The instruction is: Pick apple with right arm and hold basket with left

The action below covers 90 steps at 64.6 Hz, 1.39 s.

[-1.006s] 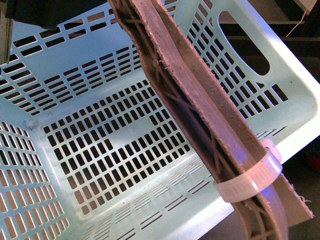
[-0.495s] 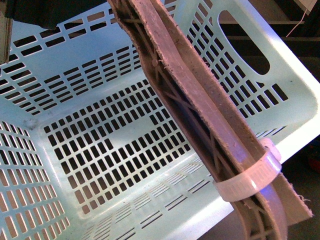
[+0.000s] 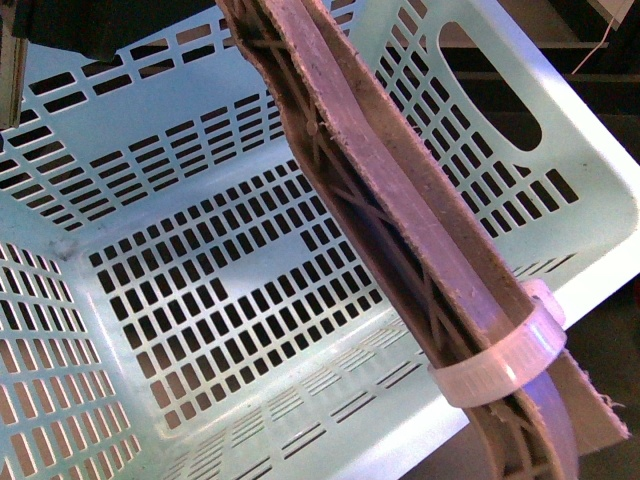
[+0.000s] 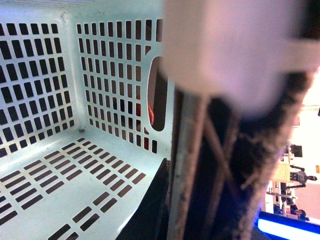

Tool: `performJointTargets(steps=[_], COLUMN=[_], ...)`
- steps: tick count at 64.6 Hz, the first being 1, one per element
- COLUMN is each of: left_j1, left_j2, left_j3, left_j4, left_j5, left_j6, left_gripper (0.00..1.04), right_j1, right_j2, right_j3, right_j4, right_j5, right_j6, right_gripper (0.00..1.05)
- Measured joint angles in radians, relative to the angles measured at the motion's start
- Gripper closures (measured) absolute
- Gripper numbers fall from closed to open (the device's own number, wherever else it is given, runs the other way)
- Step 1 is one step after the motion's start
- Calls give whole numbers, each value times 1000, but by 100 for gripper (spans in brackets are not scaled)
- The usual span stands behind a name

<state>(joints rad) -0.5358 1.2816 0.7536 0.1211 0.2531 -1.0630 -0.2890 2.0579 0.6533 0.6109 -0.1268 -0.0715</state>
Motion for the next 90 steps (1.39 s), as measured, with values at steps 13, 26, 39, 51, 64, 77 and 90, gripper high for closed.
performJointTargets(steps=[13,26,39,51,64,77,90], left_j1=[0,0,0,0,0,0,-1], left_j2=[0,0,0,0,0,0,6], left_j3=[0,0,0,0,0,0,0], left_j4=[0,0,0,0,0,0,-4], left_j5=[-1,0,0,-1,1,-2,-6], left_j6=[0,0,0,1,0,1,5], left_gripper=[98,98,98,98,98,98,98], right_j1=[67,176,373,604,768,786,753], right_j2=[-405,-739,-950,-966,-871,-863,-948], right_j3=[-89,-101,-99,-113,-146,-154,-153], right_j4=[-153,-283,-365,-367,-299,-291,-325], right_j5=[-84,-95,-34,74,171,206,288], right_j6=[56,162,261,300,335,334,333], right_gripper=[26,26,26,26,26,8,9])
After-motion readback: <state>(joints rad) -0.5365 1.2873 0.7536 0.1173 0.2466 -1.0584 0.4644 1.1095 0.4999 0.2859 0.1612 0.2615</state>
